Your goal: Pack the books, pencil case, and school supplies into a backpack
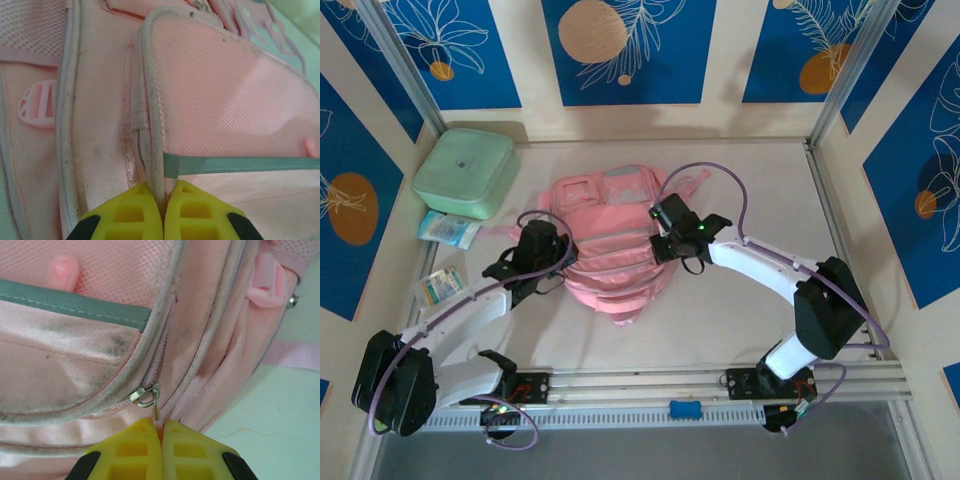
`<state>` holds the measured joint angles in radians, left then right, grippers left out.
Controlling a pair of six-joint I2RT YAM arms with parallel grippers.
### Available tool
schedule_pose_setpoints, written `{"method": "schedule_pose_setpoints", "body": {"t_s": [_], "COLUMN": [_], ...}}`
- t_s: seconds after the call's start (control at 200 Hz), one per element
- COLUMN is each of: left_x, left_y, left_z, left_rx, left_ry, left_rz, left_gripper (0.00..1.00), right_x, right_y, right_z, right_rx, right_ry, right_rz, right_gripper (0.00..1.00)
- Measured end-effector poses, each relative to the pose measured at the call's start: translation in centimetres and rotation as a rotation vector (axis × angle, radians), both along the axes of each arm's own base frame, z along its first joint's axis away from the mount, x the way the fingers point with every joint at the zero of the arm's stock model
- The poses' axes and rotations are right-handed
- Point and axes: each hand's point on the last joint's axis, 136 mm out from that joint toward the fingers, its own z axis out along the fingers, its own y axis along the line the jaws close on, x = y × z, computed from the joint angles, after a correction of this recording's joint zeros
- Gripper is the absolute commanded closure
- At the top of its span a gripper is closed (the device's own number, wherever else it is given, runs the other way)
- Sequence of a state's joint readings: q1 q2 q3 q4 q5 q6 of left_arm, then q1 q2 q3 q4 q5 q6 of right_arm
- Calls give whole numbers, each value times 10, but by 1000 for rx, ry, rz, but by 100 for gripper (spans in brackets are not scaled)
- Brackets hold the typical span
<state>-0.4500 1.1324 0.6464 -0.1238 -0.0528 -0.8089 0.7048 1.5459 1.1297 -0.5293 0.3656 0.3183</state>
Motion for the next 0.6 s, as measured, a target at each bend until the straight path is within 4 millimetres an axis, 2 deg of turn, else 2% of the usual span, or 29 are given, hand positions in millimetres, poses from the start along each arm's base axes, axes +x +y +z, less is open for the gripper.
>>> {"method": "schedule_pose_setpoints", "body": {"t_s": [0.23, 0.44, 0.465, 0.515, 0.575, 0.6], "left_x": [10, 15, 16, 18, 19, 19], "left_y": [15, 17, 17, 17, 19, 20], "left_z": [-2, -8, -9, -10, -10, -10], "left_rx": [102, 155, 162, 175, 187, 192], "left_ry": [-6, -1, 1, 1, -1, 0], "left_rz": [-139, -229, -234, -245, -254, -256], "left_gripper": [100, 100, 100, 100, 100, 89], "right_x": [-7, 21, 22, 21, 20, 20], "right_y": [15, 13, 13, 15, 16, 16], "right_z": [1, -7, -9, -9, -6, -4], "right_rx": [4, -5, -9, -4, 1, 2], "right_ry": [-20, 12, 19, 36, 39, 36], "right_rz": [107, 82, 81, 88, 90, 96], "right_gripper": [100, 100, 95, 77, 66, 63]}}
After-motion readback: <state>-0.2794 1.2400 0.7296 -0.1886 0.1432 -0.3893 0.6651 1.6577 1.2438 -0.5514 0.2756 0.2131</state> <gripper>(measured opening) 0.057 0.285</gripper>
